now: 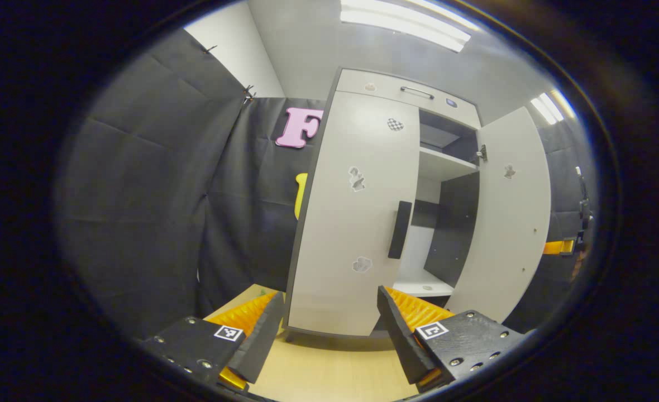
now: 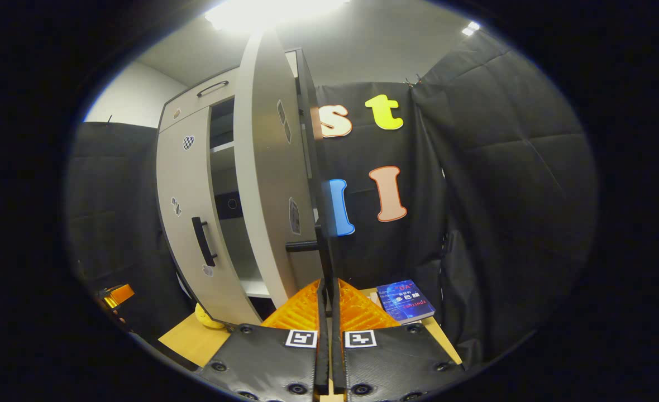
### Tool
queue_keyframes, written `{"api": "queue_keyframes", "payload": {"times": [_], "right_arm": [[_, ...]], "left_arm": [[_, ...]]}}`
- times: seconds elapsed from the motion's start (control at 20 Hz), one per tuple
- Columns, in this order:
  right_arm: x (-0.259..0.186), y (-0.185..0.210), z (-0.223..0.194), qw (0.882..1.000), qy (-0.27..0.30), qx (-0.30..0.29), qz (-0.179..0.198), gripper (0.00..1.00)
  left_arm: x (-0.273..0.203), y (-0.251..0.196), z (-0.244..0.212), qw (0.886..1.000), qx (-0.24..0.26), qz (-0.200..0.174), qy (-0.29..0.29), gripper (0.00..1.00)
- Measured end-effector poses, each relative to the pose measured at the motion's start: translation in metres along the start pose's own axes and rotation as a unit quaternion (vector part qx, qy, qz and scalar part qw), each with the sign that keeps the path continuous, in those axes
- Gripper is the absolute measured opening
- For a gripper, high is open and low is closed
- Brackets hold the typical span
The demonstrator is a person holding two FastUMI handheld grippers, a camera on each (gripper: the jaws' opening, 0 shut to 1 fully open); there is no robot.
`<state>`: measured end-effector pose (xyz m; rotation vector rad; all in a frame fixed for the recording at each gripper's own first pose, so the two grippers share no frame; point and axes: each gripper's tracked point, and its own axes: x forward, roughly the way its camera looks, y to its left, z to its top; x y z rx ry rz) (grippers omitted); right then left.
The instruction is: Open the right door of the double-door shoe cabinet with the right hand, and open the left door with the left hand.
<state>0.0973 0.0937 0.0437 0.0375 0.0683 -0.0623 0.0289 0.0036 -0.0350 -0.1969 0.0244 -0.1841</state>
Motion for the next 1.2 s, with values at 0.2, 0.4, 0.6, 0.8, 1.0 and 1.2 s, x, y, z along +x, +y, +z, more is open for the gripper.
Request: {"api": "queue_keyframes", "payload": {"times": [0.2, 0.4, 0.6, 0.8, 1.0, 1.2], "right_arm": [[-0.035, -0.028, 0.012, 0.997, -0.012, -0.023, -0.078, 0.0], [-0.045, -0.076, 0.017, 0.985, -0.022, -0.044, -0.164, 0.0], [-0.032, -0.102, 0.02, 0.972, -0.018, -0.101, -0.212, 0.0], [0.004, -0.124, 0.02, 0.977, -0.023, -0.061, -0.203, 0.59], [0.017, -0.168, 0.021, 0.974, -0.034, -0.04, -0.222, 0.99], [0.026, -0.203, 0.021, 0.969, -0.042, -0.036, -0.242, 0.97]], "left_arm": [[0.022, 0.019, 0.013, 1.0, 0.012, 0.005, -0.012, 0.96], [0.046, 0.018, 0.038, 0.998, 0.052, 0.008, -0.039, 0.96], [0.071, -0.014, 0.051, 0.997, 0.061, -0.012, -0.052, 0.96], [0.106, -0.058, 0.04, 0.996, 0.079, -0.02, -0.035, 0.96], [0.139, -0.095, 0.035, 0.997, 0.059, -0.035, -0.025, 0.96], [0.17, -0.126, 0.043, 0.997, 0.055, -0.043, -0.034, 0.95]]}}
